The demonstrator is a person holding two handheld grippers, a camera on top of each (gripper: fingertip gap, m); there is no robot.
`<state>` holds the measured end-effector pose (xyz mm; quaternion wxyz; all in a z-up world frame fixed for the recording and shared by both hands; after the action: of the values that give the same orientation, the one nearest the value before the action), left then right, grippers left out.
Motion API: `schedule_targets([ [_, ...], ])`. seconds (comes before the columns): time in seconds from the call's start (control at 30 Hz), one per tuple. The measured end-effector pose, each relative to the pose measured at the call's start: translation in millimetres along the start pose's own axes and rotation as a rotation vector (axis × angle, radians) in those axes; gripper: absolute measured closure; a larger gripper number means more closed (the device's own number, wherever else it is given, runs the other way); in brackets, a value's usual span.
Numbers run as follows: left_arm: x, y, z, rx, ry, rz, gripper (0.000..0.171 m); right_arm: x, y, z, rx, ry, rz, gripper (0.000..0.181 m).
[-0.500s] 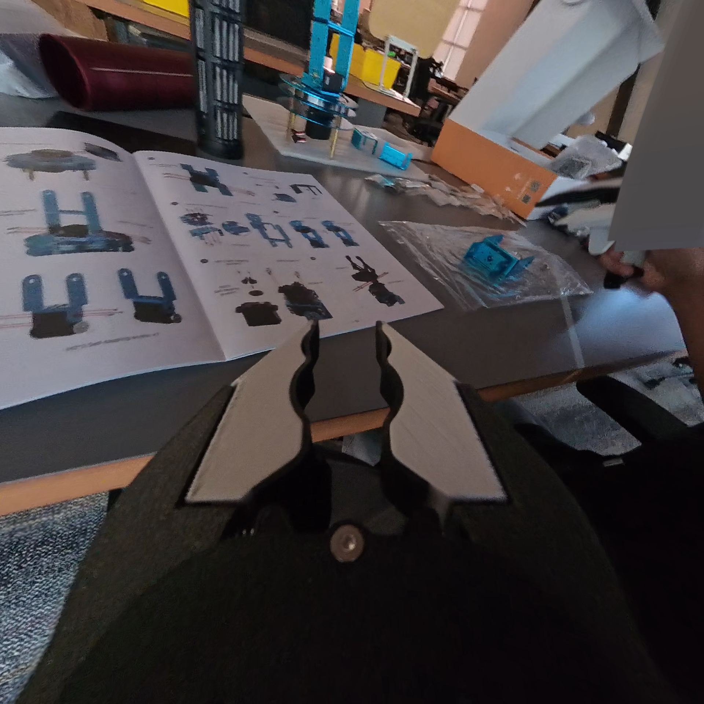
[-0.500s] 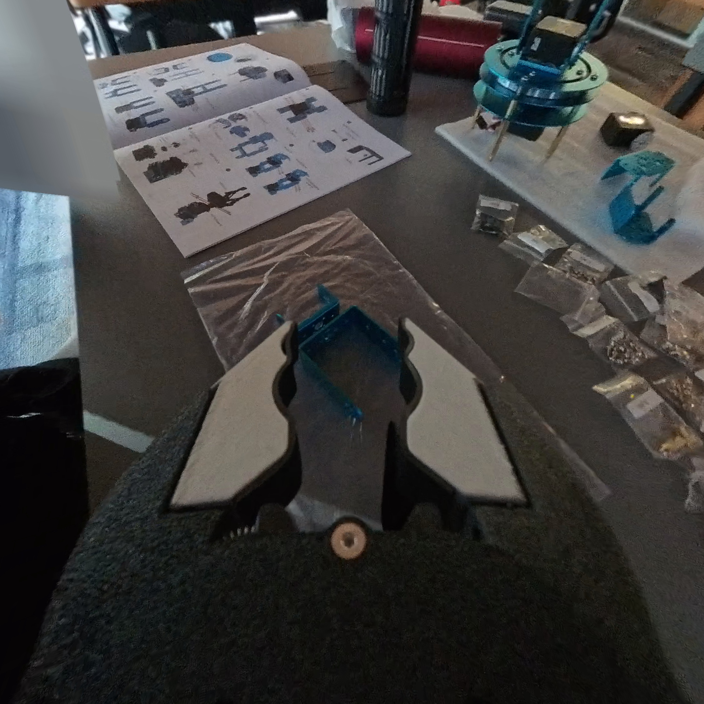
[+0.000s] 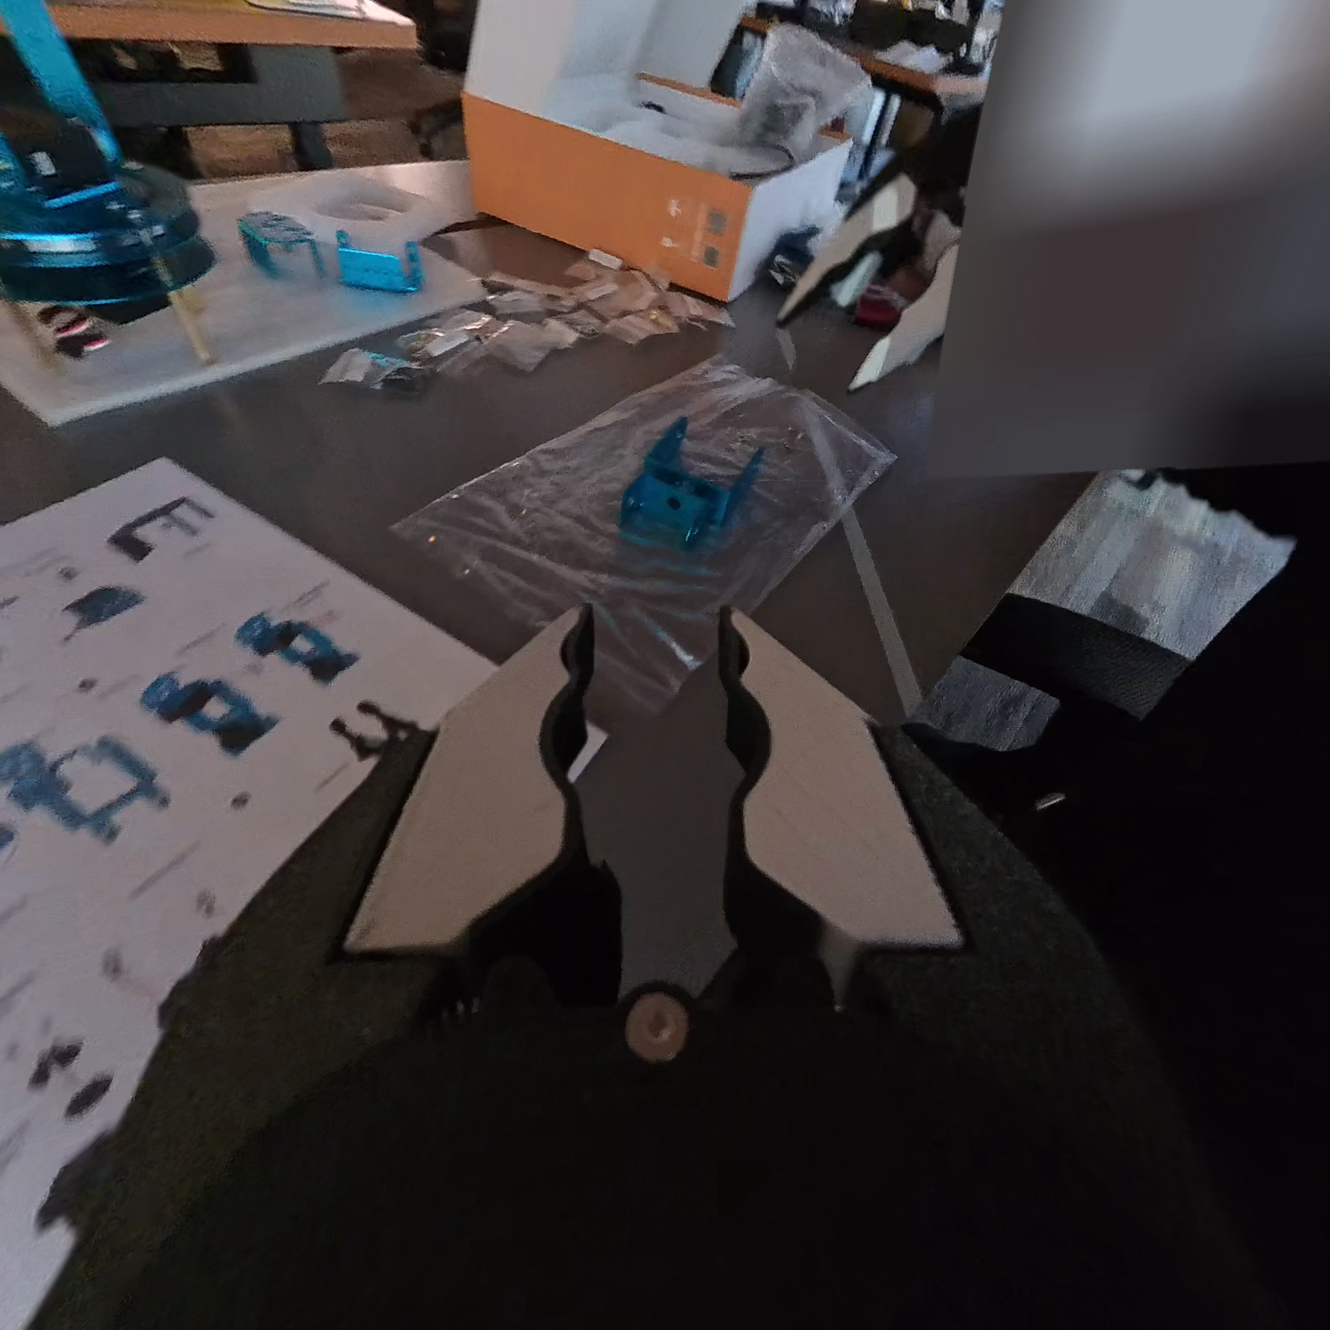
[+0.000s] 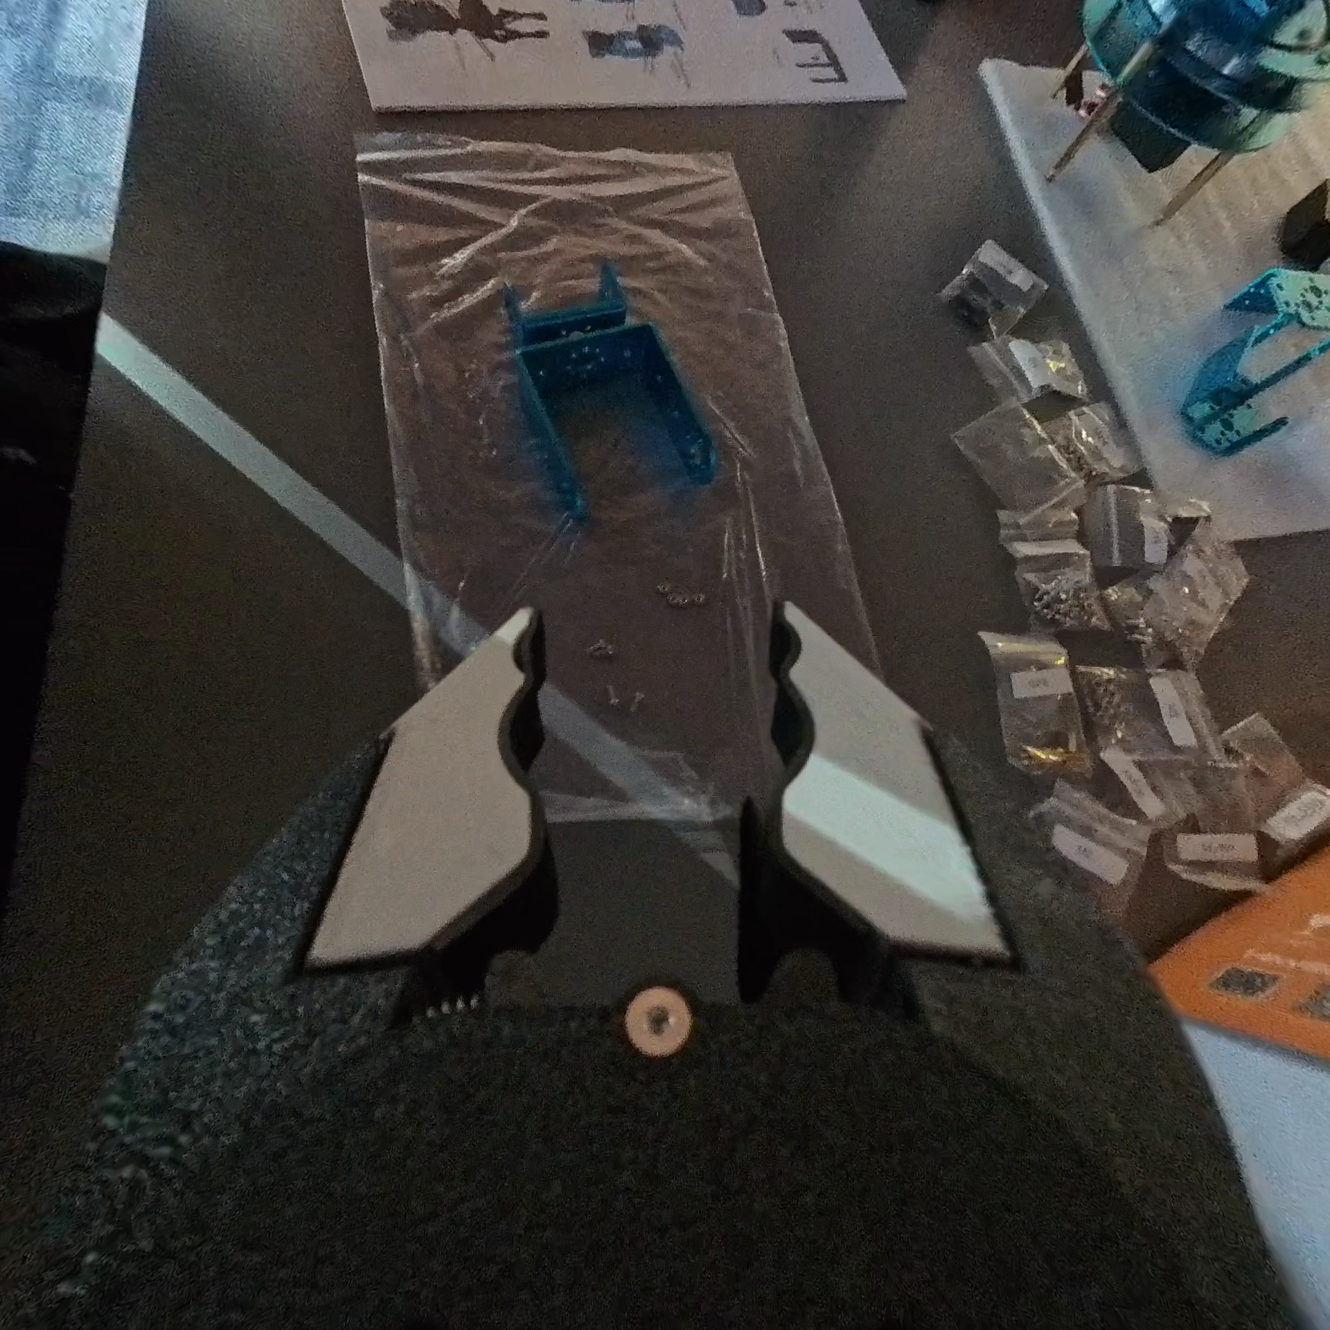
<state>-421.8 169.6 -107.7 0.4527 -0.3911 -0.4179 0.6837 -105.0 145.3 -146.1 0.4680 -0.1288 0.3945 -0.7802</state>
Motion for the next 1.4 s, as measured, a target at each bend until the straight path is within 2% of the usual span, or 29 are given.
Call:
schedule_targets([
  [0.13, -16, -9, -39, 0.047, 0.019, -0.03, 0.137, -9, 5, -14, -0.077, -0.044, -0.068, 0.118],
  [0.3, -38, -8, -72, 0.058, 0.042, -0.015, 0.138, 7, 8, -7, -0.134, -0.103, -0.223, 0.122],
  [0.4, -44, -9, -78, 0.049, 0.043, -0.016, 0.138, 13, 9, -12, -0.121, -0.085, -0.221, 0.121],
  [0.5, -45, -7, -67, 0.017, 0.02, -0.01, 0.137, 8, 10, -14, -0.138, -0.034, -0.191, 0.125],
  [0.57, -40, 2, -48, 0.003, -0.033, 0.001, 0.138, 4, 1, -7, -0.207, -0.025, -0.193, 0.127],
  [0.67, -22, 23, -3, -0.026, -0.183, 0.016, 0.138, -7, 2, 0, -0.226, 0.002, -0.218, 0.124],
  [0.77, 12, 48, 59, -0.068, -0.429, 0.083, 0.138, -32, 10, 2, -0.191, 0.135, -0.262, 0.126],
  [0.83, 34, 63, 104, -0.106, -0.569, 0.16, 0.139, -41, 7, 7, -0.216, 0.203, -0.321, 0.126],
  [0.93, 69, 90, 167, -0.105, -0.794, 0.231, 0.138, -45, 2, 14, -0.268, 0.301, -0.428, 0.125],
  [1.03, 99, 112, 221, -0.113, -0.971, 0.261, 0.138, -43, 13, 22, -0.276, 0.424, -0.535, 0.124],
  [1.13, 124, 131, 253, -0.118, -1.03, 0.302, 0.137, -37, 19, 34, -0.327, 0.532, -0.633, 0.123],
  [1.23, 145, 145, 269, -0.117, -1.012, 0.322, 0.136, -31, 24, 43, -0.364, 0.634, -0.669, 0.122],
  [1.4, 172, 154, 286, -0.11, -0.982, 0.308, 0.136, -31, 26, 38, -0.395, 0.622, -0.696, 0.12],
])
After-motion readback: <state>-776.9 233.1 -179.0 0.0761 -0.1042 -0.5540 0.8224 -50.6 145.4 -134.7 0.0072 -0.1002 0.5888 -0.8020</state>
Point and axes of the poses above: each gripper's, where its closed fingertips meet, z back along the fingers, y out of its underside, x = y × z across the jaws, the point moved 3 cm from there along z, back along the fingers
